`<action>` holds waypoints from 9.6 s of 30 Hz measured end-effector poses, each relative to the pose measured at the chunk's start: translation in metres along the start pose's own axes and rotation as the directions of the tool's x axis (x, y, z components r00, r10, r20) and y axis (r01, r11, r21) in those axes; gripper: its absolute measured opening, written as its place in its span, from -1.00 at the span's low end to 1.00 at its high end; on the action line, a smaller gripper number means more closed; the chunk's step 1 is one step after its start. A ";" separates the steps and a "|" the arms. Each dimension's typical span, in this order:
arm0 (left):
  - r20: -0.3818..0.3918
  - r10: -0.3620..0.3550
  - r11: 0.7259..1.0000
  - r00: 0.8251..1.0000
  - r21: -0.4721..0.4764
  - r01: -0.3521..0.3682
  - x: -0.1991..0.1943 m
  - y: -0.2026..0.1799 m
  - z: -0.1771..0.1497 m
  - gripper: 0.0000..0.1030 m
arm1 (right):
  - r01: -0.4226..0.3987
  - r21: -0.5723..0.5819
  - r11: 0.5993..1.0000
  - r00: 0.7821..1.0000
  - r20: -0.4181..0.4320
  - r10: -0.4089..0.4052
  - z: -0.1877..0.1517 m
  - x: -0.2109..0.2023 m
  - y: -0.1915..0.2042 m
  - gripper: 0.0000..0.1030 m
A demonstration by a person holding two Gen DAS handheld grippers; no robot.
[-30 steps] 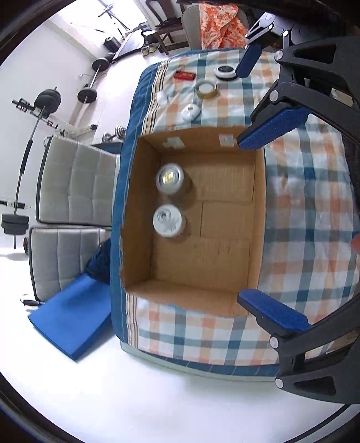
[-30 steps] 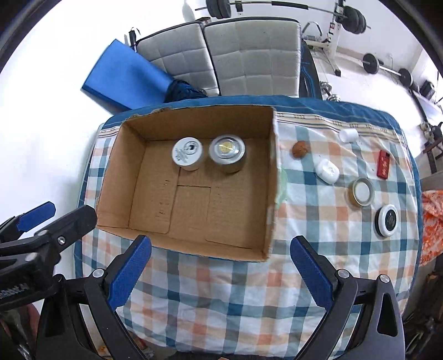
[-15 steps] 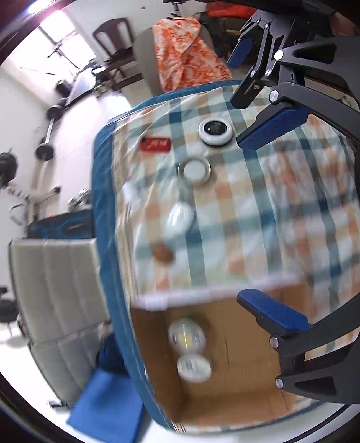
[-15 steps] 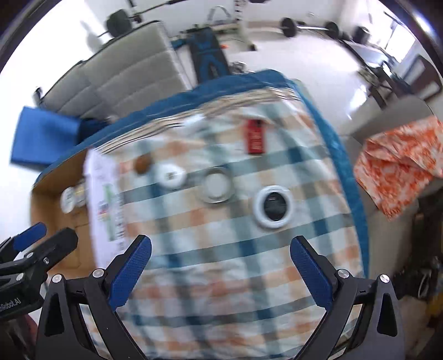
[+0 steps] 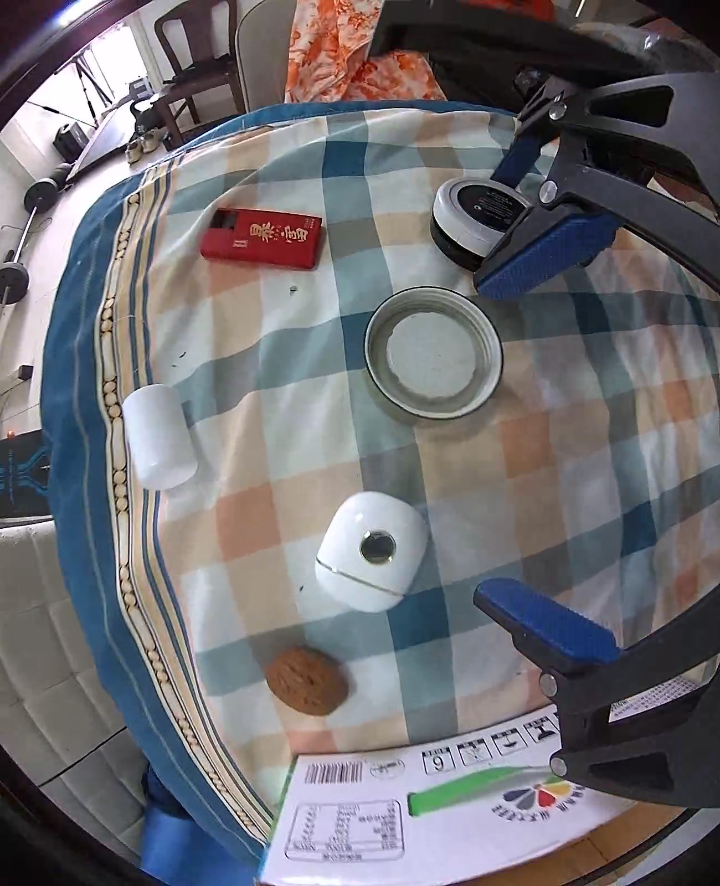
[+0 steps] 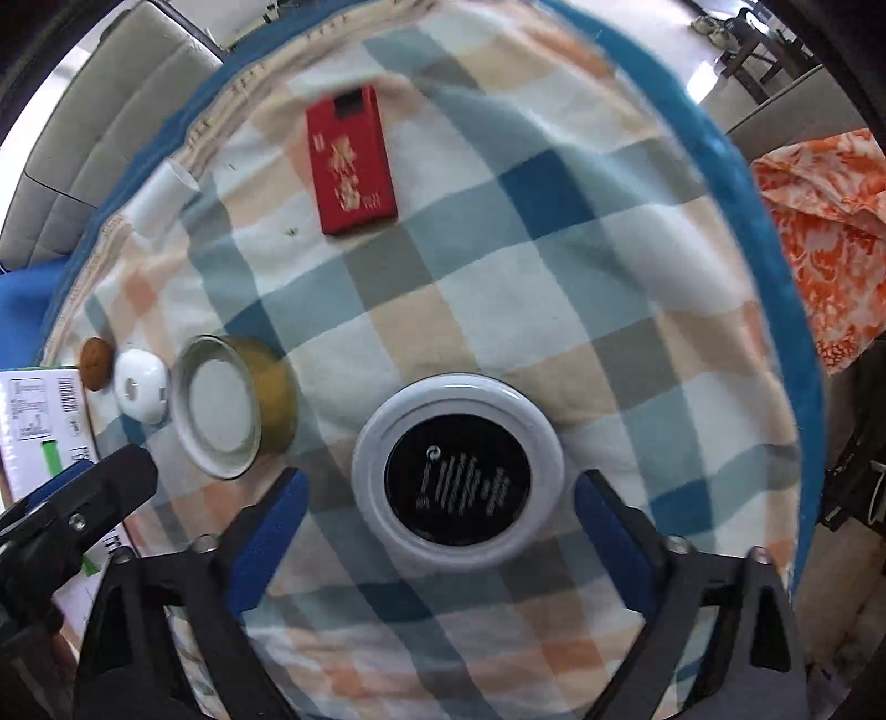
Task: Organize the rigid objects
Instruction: 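Grasp the gold-rimmed tin lid with the left tool while the right tool grasps the black lid, then carry both lids into the box and open both tools, then lift both tools out of the box toward the remaining items, then grasp the white egg-shaped case with the left tool while the right tool grasps the red packet, then carry the egg case and red packet into the box and open both tools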
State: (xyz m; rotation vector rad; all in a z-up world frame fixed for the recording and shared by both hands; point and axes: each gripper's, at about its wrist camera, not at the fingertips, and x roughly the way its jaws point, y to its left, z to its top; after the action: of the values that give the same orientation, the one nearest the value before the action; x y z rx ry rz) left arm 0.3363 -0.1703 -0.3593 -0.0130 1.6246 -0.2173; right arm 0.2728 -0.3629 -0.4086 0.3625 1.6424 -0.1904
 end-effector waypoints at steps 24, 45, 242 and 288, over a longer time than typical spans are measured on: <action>-0.142 0.104 0.987 0.984 0.138 -0.084 0.059 -0.064 0.027 0.19 | 0.045 0.058 0.997 0.998 -0.049 -0.042 0.028 0.003 -0.054 0.55; -0.025 0.029 0.994 0.999 0.109 -0.026 0.002 -0.048 -0.009 0.20 | 0.062 -0.036 0.997 0.998 0.010 -0.062 -0.002 -0.017 -0.010 0.49; -0.056 0.108 0.994 0.993 0.023 -0.107 0.025 0.042 0.020 0.06 | 0.066 -0.167 0.984 0.995 -0.064 -0.078 0.062 0.017 0.078 -0.28; 0.305 0.095 0.975 0.948 -0.220 -0.027 -0.192 0.287 -0.164 0.06 | -0.078 -0.488 0.869 0.980 0.123 0.158 -0.185 -0.123 0.348 -0.29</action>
State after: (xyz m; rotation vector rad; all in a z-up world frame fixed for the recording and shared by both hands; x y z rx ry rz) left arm 0.2227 0.1599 -0.2044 -0.1543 1.3205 0.0102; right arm 0.2279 0.0097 -0.2355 0.0607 1.4430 0.2787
